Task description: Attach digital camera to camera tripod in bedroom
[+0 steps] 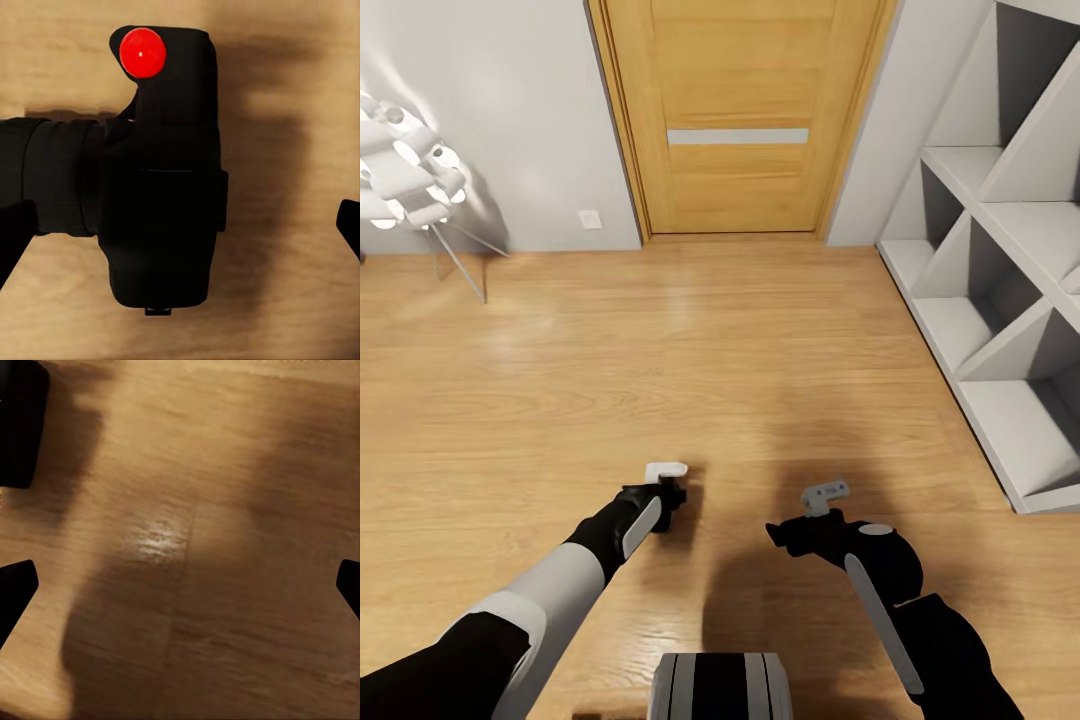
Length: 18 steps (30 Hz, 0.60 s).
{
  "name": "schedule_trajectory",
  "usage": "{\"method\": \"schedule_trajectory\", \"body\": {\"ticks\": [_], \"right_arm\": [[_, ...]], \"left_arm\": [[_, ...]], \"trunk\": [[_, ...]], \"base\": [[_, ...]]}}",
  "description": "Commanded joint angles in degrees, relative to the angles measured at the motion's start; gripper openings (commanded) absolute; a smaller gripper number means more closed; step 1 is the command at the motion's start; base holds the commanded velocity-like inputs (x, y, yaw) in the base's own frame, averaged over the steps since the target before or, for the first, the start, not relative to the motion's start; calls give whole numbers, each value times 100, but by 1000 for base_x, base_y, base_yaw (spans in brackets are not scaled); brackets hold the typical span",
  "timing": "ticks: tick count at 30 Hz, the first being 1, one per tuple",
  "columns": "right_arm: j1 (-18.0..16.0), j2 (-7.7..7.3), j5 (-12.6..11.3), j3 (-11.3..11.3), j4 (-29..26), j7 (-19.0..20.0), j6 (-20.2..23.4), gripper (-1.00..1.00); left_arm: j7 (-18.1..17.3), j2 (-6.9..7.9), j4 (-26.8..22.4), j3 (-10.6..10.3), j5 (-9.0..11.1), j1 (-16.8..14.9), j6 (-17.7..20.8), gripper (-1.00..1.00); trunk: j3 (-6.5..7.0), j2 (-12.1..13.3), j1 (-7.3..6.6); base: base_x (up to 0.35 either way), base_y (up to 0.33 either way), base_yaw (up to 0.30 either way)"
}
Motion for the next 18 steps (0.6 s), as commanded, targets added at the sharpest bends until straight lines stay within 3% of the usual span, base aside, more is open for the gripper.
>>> {"method": "schedule_trajectory", "body": {"ticks": [1,18], "right_arm": [[-3,-4,-7,5,-5,1,23,100],[-1,12,-7,5,-4,1,25,100]], "left_arm": [[51,5,-10,-46,61,-2,21,100],[77,11,-16,-46,59,11,-10,100]], "trunk": [[-4,-1,-1],[-336,-22,38]], "base": [[0,0,0],[0,0,0]]}}
